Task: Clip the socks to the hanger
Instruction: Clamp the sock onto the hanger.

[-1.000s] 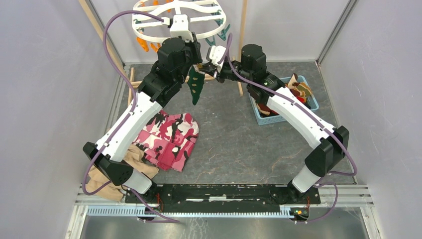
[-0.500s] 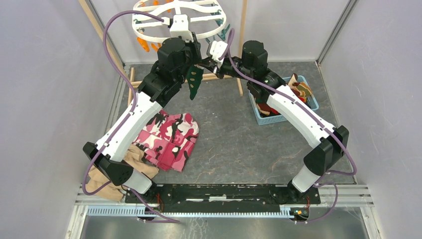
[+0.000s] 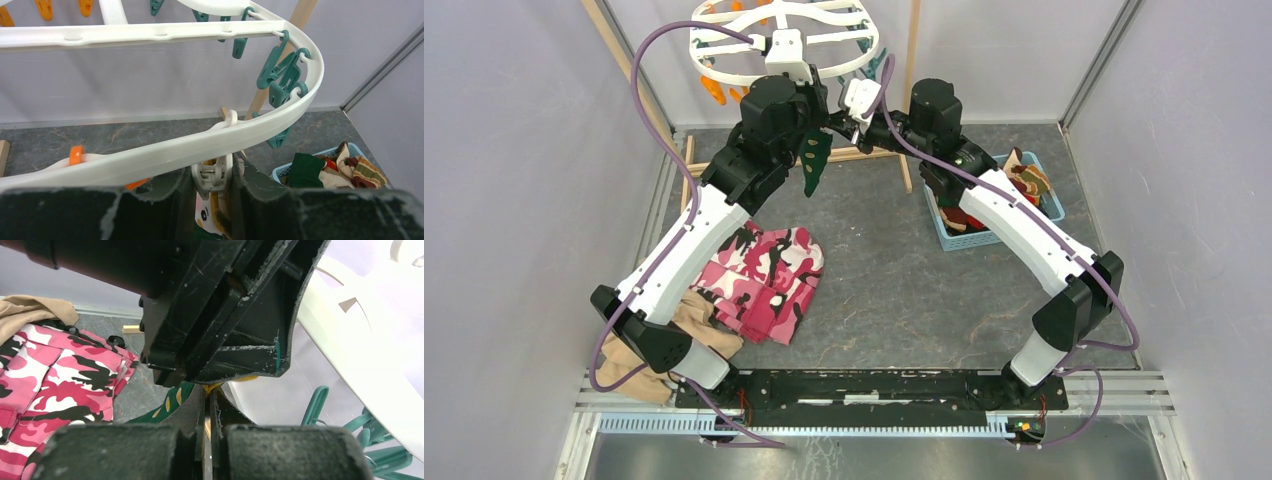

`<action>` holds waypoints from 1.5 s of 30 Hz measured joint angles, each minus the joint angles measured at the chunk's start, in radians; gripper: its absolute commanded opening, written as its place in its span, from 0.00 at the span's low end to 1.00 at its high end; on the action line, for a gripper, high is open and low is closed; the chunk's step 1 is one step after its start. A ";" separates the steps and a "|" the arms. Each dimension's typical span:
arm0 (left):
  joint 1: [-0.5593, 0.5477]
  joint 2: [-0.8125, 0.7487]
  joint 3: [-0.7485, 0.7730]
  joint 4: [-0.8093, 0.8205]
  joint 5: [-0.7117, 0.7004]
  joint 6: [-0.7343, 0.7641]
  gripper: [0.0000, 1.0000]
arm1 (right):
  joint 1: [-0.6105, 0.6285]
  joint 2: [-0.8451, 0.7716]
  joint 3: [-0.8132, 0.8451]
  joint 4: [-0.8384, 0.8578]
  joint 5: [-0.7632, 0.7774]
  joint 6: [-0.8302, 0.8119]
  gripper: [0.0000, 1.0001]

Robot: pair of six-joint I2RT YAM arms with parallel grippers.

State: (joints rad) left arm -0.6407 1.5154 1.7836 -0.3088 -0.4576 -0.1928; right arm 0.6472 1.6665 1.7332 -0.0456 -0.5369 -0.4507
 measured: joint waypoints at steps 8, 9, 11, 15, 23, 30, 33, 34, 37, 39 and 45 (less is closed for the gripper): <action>0.000 0.000 0.000 0.000 0.016 -0.001 0.10 | 0.000 0.003 0.014 0.000 0.056 0.008 0.00; 0.000 0.000 0.000 0.000 0.016 -0.002 0.10 | 0.000 0.003 0.018 0.002 0.063 0.011 0.00; 0.000 0.000 0.000 0.000 0.016 -0.003 0.10 | 0.000 0.003 0.023 0.008 0.069 0.018 0.00; 0.000 0.000 0.000 0.002 0.017 -0.013 0.10 | 0.000 0.004 0.027 0.011 0.069 0.034 0.00; 0.000 0.000 0.000 0.003 0.020 -0.035 0.34 | 0.000 0.004 0.026 0.015 0.077 0.041 0.00; 0.006 -0.001 0.000 0.002 0.022 -0.050 0.56 | 0.000 0.004 0.026 0.015 0.090 0.040 0.00; 0.006 -0.005 0.000 0.002 0.023 -0.053 0.62 | 0.000 0.004 0.026 0.015 0.094 0.039 0.00; 0.006 -0.006 0.000 0.002 0.023 -0.054 0.64 | 0.000 0.004 0.026 0.015 0.095 0.038 0.00; 0.006 -0.011 -0.001 0.002 0.023 -0.058 0.68 | 0.000 0.004 0.026 0.015 0.095 0.037 0.00; 0.006 -0.014 -0.001 0.002 0.023 -0.059 0.71 | 0.000 0.004 0.026 0.016 0.095 0.037 0.01; 0.006 -0.042 -0.023 0.001 0.026 -0.060 0.77 | 0.000 0.004 0.017 0.014 0.098 0.030 0.03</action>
State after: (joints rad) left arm -0.6342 1.4734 1.7603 -0.3080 -0.4320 -0.2523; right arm 0.6472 1.6703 1.7504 -0.0311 -0.4393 -0.4210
